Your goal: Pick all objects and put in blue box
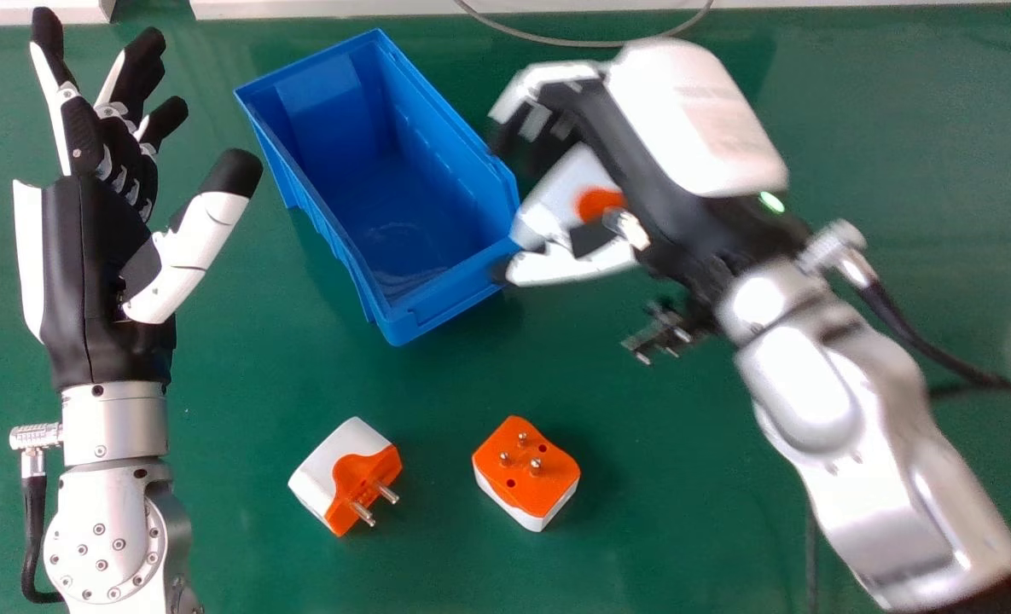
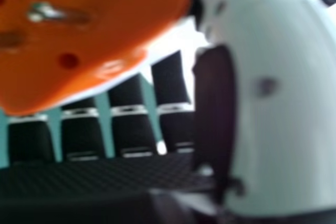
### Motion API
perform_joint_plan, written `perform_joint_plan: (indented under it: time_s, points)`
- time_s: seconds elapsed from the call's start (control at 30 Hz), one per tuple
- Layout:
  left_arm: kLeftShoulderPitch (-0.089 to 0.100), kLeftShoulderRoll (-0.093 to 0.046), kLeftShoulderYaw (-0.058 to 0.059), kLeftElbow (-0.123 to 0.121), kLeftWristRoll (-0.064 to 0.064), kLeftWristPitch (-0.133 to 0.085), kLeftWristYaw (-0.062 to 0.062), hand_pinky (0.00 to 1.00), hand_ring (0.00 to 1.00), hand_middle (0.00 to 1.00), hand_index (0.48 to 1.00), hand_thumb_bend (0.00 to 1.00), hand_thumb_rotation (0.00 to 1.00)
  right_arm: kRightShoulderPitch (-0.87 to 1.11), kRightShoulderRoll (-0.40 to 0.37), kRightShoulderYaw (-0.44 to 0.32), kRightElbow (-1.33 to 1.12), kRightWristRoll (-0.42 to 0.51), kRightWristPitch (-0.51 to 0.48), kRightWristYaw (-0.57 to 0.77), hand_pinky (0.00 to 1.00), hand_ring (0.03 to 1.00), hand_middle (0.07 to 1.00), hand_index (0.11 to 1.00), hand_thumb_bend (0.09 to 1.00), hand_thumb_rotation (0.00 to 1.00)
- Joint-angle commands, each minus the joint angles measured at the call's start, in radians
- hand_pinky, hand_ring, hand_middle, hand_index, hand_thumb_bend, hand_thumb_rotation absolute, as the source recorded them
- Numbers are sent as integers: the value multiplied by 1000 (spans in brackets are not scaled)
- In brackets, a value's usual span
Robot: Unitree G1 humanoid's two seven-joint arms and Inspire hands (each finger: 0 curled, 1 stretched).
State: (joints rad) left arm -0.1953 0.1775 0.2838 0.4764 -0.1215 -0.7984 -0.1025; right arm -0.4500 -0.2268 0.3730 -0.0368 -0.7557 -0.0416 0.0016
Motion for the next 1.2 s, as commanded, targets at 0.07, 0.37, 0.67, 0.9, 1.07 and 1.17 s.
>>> perform_joint_plan:
  time_s: [0.07,0.37,0.67,0.9,1.07,1.17]
  points:
    - [-11,16,9,-4,10,-19,23,879,932,909,896,856,515,-151,69,43,176,-20,-49,-77,320,418,486,529,495,0]
    - [-20,30,11,16,66,-37,73,859,918,903,890,862,535,-404,170,104,597,-55,-108,-258,340,447,498,516,496,0]
    - [-28,42,6,36,86,-52,97,852,900,890,884,868,560,-537,204,171,923,-86,-172,-400,352,474,499,498,497,0]
    - [-32,50,4,52,90,-66,101,861,900,891,884,865,571,-557,191,222,1006,-105,-200,-442,340,473,510,527,495,0]
    - [-32,48,-2,53,69,-67,87,866,904,895,886,861,563,-549,165,274,958,-173,-138,-427,566,751,828,753,870,156]
    - [-34,47,-1,55,67,-68,86,865,902,893,884,862,557,-539,162,275,938,-167,-127,-406,688,906,967,877,980,246]
